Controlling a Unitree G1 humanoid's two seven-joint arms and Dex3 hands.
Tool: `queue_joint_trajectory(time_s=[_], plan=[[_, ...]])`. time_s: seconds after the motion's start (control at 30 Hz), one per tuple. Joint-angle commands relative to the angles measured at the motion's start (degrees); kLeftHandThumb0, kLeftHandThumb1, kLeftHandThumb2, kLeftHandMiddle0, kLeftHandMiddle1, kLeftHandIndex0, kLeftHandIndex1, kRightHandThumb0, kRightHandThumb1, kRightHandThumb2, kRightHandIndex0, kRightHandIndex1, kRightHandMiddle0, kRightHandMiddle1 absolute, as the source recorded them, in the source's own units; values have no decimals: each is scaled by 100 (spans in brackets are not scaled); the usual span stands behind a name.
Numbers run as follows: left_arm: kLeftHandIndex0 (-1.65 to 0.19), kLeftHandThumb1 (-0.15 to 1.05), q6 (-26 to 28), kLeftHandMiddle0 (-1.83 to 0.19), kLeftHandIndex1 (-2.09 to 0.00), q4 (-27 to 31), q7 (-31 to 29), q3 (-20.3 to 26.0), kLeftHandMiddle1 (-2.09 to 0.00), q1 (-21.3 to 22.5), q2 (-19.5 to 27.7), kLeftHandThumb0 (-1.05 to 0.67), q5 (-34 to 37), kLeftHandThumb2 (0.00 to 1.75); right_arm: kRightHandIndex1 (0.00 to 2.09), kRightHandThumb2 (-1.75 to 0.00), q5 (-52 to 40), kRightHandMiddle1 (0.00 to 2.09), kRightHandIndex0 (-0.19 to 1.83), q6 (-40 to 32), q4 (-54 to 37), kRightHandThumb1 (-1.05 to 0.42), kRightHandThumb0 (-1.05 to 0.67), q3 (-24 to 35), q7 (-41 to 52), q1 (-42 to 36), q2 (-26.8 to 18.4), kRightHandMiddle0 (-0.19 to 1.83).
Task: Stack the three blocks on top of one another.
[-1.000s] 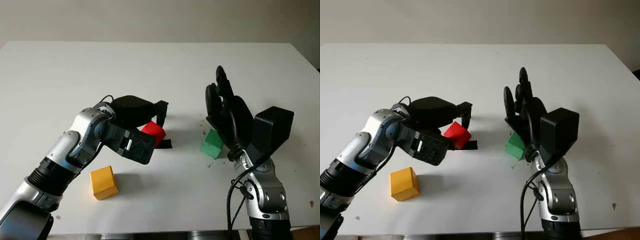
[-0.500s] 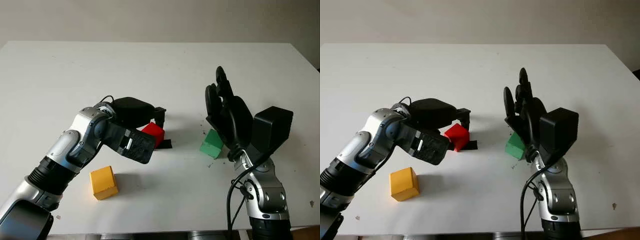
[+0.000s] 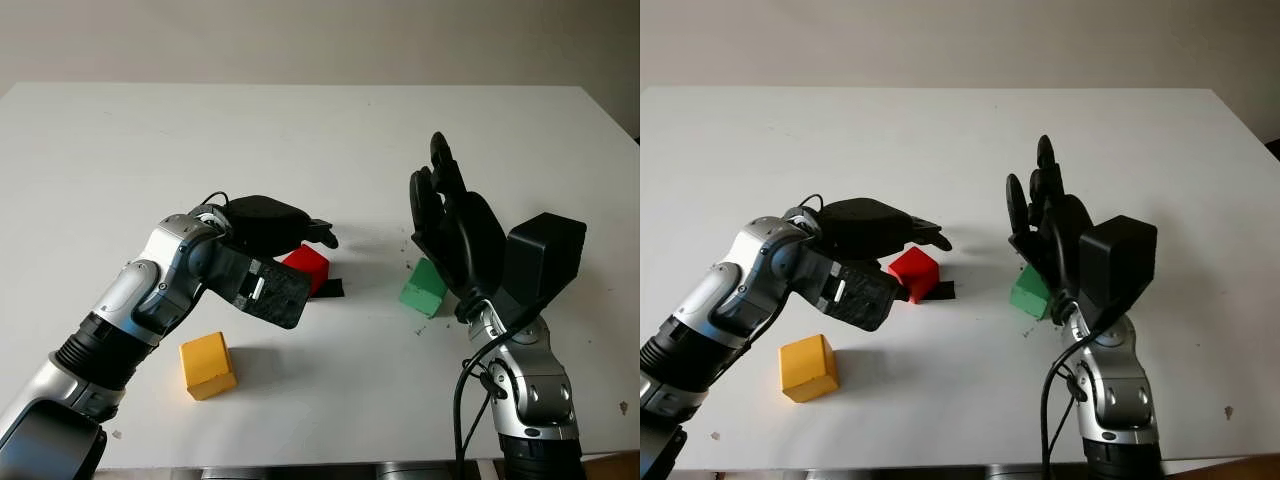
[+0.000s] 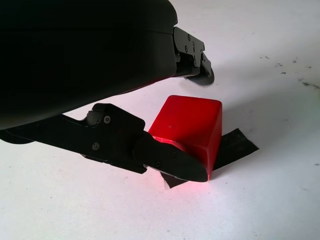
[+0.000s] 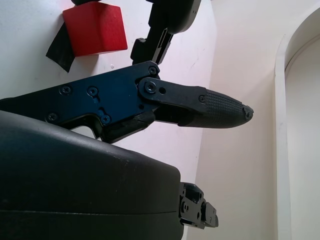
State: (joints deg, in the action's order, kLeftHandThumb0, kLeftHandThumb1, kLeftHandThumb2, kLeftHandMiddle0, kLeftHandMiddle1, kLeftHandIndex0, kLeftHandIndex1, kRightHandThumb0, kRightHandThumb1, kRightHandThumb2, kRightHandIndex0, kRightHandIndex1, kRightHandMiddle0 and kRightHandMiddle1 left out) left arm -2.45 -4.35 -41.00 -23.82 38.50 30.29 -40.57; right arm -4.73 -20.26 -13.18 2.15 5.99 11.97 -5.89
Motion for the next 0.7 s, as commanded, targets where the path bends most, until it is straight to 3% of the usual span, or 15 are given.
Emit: queue_joint_trajectory(time_s=[0.0, 0.4, 0.67], plan=[[4, 100, 29, 1, -9, -1, 15, 187, -3, 126, 67, -64, 132, 5, 0, -59, 3, 0, -19, -13, -119, -105, -74, 3, -4, -35, -34, -19], [7, 98, 1099, 6, -6, 763, 201, 1652, -5, 108, 249, -68, 1476, 5, 0, -59, -42, 0, -19, 1, -158, -105, -73, 32, -36, -82, 0, -19], [6, 101, 1609, 8, -6, 1573, 572, 2663, -5, -687, 424, -64, 2303, 6, 0, -59, -56, 0, -19, -21, -161, -105, -73, 44, -21, -77, -19, -19]])
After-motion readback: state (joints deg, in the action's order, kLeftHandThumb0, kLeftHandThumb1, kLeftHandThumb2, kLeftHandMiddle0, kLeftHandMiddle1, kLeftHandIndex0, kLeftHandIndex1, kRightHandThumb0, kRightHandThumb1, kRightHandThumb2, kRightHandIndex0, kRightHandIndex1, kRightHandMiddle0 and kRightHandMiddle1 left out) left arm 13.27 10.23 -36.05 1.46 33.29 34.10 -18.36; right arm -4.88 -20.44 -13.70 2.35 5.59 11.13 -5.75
